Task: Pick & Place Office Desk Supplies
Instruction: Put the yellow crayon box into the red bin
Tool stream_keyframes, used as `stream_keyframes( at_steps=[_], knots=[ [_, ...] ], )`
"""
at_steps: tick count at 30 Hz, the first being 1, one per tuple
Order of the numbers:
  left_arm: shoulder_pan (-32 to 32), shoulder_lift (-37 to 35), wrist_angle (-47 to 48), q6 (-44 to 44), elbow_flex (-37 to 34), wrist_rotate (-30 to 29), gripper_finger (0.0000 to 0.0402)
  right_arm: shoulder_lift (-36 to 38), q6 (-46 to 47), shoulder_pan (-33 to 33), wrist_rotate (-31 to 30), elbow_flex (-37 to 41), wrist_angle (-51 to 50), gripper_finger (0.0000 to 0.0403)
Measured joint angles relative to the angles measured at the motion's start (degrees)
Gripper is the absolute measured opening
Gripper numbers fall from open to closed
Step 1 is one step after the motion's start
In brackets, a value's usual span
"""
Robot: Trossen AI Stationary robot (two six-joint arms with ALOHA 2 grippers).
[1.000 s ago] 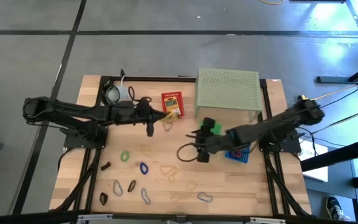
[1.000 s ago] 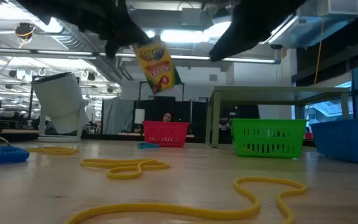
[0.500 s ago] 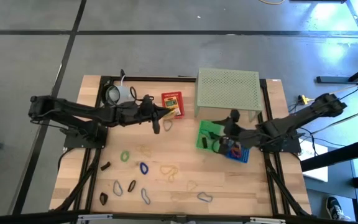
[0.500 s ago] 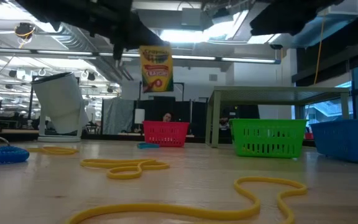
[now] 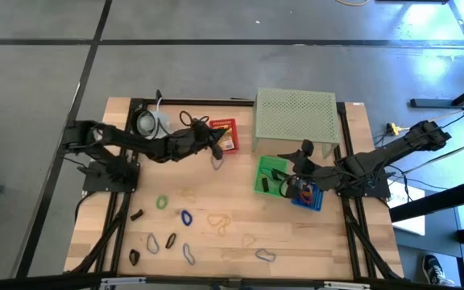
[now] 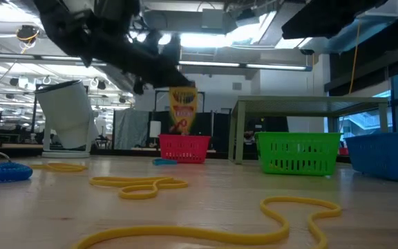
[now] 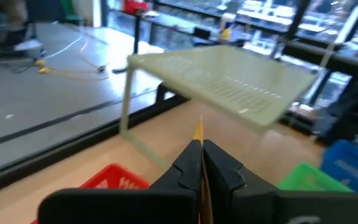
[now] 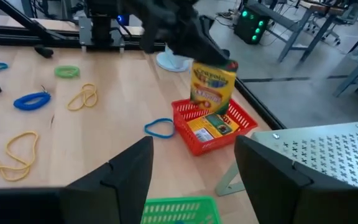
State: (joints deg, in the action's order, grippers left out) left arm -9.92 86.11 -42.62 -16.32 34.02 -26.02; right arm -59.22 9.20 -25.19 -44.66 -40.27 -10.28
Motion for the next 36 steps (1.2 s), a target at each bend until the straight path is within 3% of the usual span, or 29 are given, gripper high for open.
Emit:
stream_keyframes(
  at_steps=[6, 14, 20, 31, 36],
  knots=[
    [-3.2, 4.3, -0.6, -1.1, 0.0, 3.4, 0.0002, 0.0, -0.7, 0.0, -2.9, 0.0, 0.0, 0.0229],
    [-5.5, 4.8, -0.5, -0.6, 0.0, 6.7, 0.0002, 0.0, -0.9, 0.0, -2.9, 0.0, 0.0, 0.0229],
    [-7.1, 4.8, -0.3, -1.8, 0.0, 13.3, 0.0002, 0.0, -0.9, 0.0, -2.9, 0.0, 0.0, 0.0229],
    [-7.5, 4.8, 3.6, -2.5, 0.0, 13.4, 0.0002, 0.0, -1.5, 0.0, -2.9, 0.0, 1.3, 0.0229],
    [-7.5, 4.8, 3.8, -2.5, 0.0, 10.2, 0.0013, 0.0, -1.5, 0.0, -2.9, 0.0, 1.3, 0.0229]
  ],
)
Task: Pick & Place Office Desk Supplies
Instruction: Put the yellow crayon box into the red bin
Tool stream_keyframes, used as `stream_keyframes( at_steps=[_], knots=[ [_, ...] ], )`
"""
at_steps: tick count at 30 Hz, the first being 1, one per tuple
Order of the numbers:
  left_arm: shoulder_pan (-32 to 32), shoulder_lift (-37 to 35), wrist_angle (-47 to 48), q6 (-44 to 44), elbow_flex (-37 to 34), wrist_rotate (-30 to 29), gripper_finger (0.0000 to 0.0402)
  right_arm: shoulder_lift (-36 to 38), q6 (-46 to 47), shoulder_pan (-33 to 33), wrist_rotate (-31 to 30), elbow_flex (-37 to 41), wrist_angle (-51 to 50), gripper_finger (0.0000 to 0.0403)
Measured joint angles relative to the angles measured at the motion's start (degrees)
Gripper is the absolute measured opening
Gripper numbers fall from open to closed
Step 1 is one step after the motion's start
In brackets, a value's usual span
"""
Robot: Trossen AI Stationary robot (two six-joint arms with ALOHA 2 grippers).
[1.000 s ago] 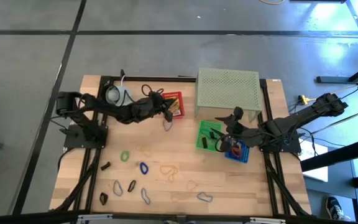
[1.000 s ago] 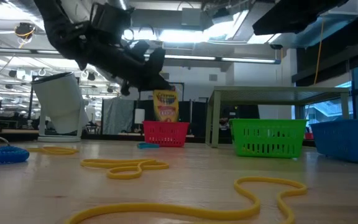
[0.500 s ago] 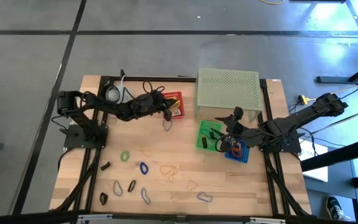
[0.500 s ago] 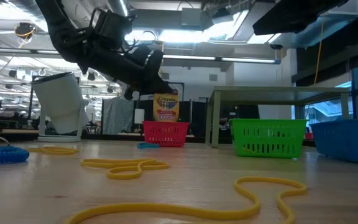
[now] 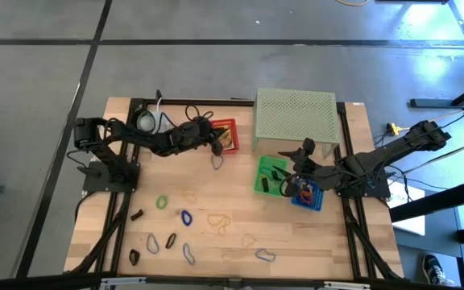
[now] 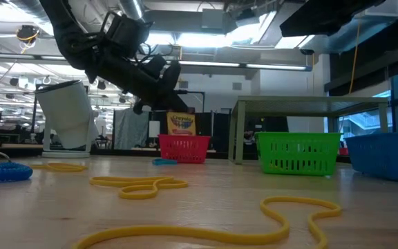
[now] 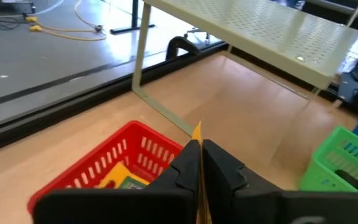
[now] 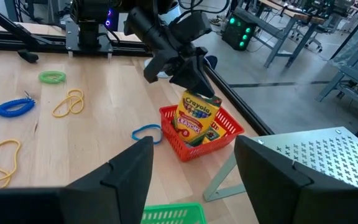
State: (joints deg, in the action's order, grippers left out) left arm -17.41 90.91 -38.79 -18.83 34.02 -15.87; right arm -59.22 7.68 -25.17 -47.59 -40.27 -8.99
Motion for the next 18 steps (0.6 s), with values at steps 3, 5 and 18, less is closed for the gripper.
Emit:
stream_keyframes(
  at_steps=[3, 5, 18],
  knots=[
    [0.0, 0.0, 0.0, 0.0, 0.0, -0.6, 0.0025, 0.0, -0.1, 0.0, 0.0, 0.0, 0.0, 0.0229],
    [0.0, 0.0, 0.0, 0.0, 0.0, -0.7, 0.0037, 0.0, -0.3, 0.0, 0.0, 0.0, 0.0, 0.0229],
    [0.0, 0.0, 0.0, 3.8, 0.0, -2.7, 0.0117, 0.0, -0.3, 0.0, 0.0, 0.0, 0.0, 0.0229]
  ],
)
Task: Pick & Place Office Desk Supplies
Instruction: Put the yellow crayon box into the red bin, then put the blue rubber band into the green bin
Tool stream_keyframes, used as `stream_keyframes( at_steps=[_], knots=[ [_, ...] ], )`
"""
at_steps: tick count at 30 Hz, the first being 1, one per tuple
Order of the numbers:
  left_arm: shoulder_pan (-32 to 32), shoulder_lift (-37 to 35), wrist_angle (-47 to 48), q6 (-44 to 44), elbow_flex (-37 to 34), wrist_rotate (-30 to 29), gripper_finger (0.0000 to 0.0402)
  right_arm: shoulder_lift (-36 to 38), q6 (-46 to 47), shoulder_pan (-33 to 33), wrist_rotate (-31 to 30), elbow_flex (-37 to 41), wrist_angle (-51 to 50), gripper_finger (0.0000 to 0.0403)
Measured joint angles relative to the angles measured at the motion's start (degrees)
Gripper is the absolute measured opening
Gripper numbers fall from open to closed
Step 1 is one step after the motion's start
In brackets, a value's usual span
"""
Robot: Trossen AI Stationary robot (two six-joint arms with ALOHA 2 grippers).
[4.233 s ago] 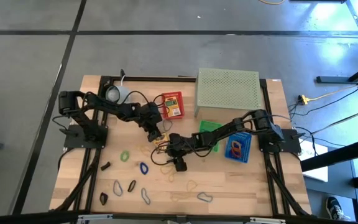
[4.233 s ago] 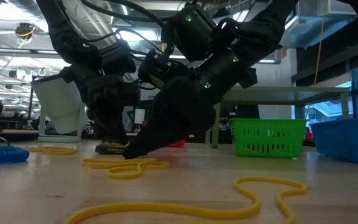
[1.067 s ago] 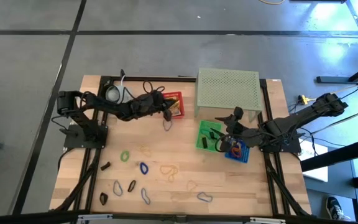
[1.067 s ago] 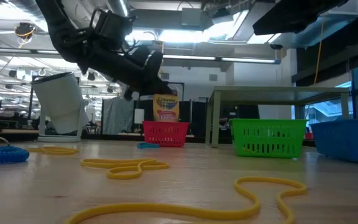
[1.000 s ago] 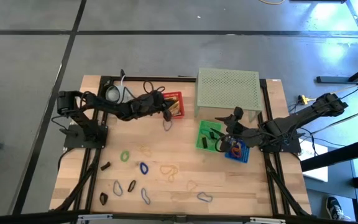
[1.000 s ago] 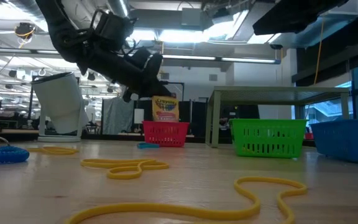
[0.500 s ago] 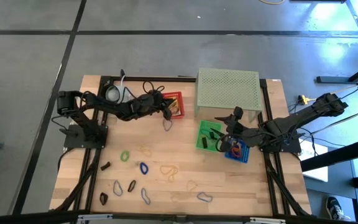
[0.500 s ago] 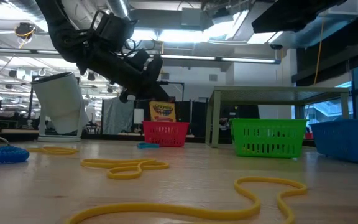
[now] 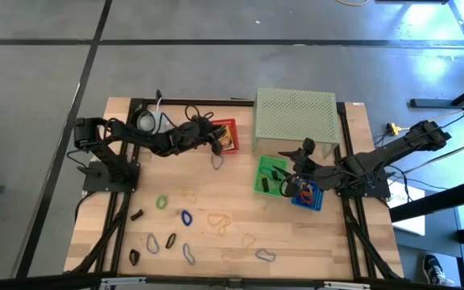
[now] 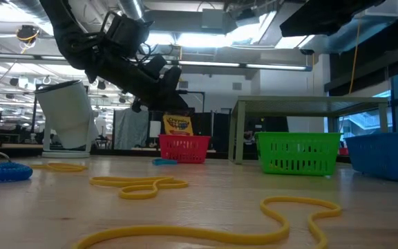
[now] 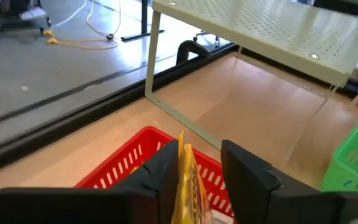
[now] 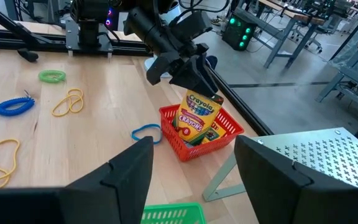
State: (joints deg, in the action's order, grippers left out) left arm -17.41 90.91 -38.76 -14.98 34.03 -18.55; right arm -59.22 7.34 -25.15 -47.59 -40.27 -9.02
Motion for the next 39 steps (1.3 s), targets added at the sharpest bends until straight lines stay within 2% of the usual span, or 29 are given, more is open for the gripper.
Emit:
stream_keyframes(
  at_steps=[6, 12, 14, 19, 23, 26, 30, 39],
  knots=[
    [0.7, 0.0, 0.0, 8.9, 0.0, -3.6, 0.0136, 0.0, -0.1, 0.0, 0.0, 0.0, 0.0, 0.0229],
    [4.9, 0.0, -0.7, 20.4, 0.0, -9.4, 0.0146, 0.0, -0.2, 0.0, 0.0, 0.0, 0.0, 0.0229],
    [6.6, 0.0, -1.4, 21.4, 0.0, -9.9, 0.0148, 0.0, -0.3, 0.0, 0.0, 0.0, 0.0, 0.0229],
    [12.5, 0.0, -1.4, 17.5, 0.0, -6.9, 0.0157, 0.0, -0.3, 0.0, 0.0, 0.0, 0.0, 0.0229],
    [17.6, 0.0, 1.9, 16.4, 0.0, -7.7, 0.0167, 0.0, -0.3, 0.0, 0.0, 0.0, 0.0, 0.0229],
    [20.0, 0.0, 7.1, 11.5, 0.0, -8.6, 0.0175, 0.0, -0.3, 0.0, 0.0, 0.0, 0.0, 0.0229],
    [20.7, 1.8, 14.9, 3.6, 0.0, -8.8, 0.0182, 0.0, -0.3, 0.0, 0.0, 0.0, 0.0, 0.0229],
    [18.9, 12.3, 11.5, -3.6, 0.0, -8.8, 0.0178, -0.1, -0.1, 0.0, 0.0, 0.0, 0.0, 0.0229]
  ],
)
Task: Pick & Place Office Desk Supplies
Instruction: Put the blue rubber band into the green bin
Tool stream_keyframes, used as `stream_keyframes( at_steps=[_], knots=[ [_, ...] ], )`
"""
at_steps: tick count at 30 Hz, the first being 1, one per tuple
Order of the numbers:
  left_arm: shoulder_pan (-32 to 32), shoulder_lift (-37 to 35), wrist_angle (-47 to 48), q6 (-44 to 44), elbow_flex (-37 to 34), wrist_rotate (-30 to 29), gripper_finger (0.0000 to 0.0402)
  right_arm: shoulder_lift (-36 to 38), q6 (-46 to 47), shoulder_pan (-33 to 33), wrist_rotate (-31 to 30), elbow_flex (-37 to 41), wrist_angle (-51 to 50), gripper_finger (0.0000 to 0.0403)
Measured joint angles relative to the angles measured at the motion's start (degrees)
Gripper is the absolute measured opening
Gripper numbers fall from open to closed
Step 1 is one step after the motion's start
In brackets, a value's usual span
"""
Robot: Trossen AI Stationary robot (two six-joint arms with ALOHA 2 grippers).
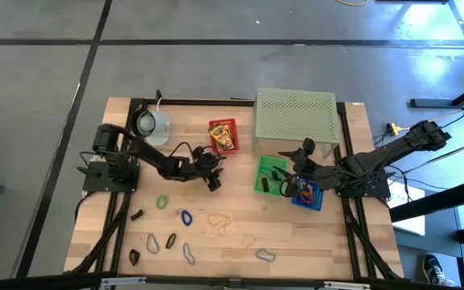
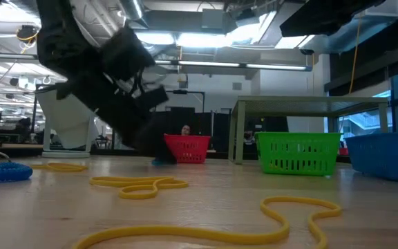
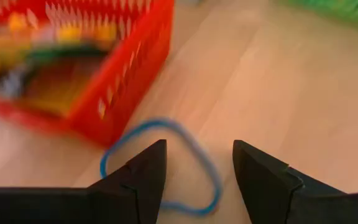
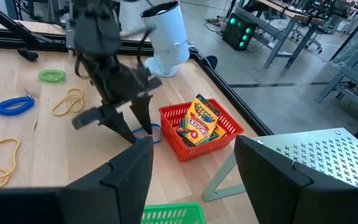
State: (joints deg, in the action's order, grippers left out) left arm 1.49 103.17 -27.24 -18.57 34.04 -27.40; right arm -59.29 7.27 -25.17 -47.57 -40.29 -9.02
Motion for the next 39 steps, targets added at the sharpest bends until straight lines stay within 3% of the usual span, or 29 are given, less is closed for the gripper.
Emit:
stream_keyframes(
  at_steps=[9, 20, 23, 26, 31, 39],
  knots=[
    [-0.3, 3.0, -1.2, -6.6, 0.2, -0.6, 0.0160, 0.0, 0.0, 0.0, 0.1, 0.0, 0.0, 0.0229],
    [2.2, 3.1, 1.5, -3.5, 0.3, -0.9, 0.0021, 0.0, 0.0, 0.0, 0.1, 0.0, 0.0, 0.0229],
    [2.9, 3.2, 0.3, -4.0, 0.1, -1.0, 0.0005, 0.0, 0.0, 0.0, 0.1, 0.0, 0.0, 0.0229],
    [3.6, 3.4, -4.3, -4.0, -0.2, -1.3, 0.0003, 0.0, 0.0, 0.0, 0.1, 0.0, 0.0, 0.0229],
    [5.5, 2.0, -14.4, -2.7, -0.2, 5.0, 0.0003, 0.0, 0.0, 0.0, 0.1, 0.0, 0.0, 0.0229],
    [9.4, -1.3, -36.7, 1.8, -0.1, 4.9, 0.0003, 0.0, -0.7, 0.0, 0.5, 0.0, 0.0, 0.0229]
  ],
)
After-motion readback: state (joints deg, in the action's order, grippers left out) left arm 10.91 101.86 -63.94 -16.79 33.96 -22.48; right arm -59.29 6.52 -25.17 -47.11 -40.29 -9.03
